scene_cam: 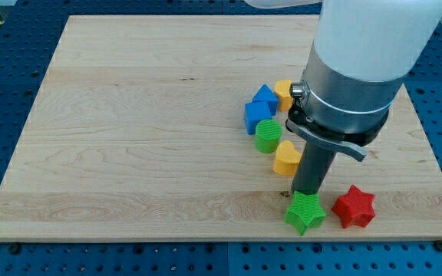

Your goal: Move the arm bottom diagonally to the red circle

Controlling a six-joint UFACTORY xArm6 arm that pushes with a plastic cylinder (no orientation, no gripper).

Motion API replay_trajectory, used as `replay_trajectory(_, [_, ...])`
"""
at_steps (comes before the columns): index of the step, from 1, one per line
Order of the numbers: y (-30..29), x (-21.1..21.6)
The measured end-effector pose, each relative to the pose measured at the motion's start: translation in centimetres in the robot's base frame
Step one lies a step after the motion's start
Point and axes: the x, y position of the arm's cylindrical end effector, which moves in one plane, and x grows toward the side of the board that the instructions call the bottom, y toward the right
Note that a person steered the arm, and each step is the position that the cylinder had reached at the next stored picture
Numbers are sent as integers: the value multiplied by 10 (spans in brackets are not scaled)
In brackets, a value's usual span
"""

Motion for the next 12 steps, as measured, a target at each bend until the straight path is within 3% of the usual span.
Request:
replay_trajectory(3, [40, -30])
replay_trajectory(6, [104, -28])
replay_trajectory(12, [75, -62])
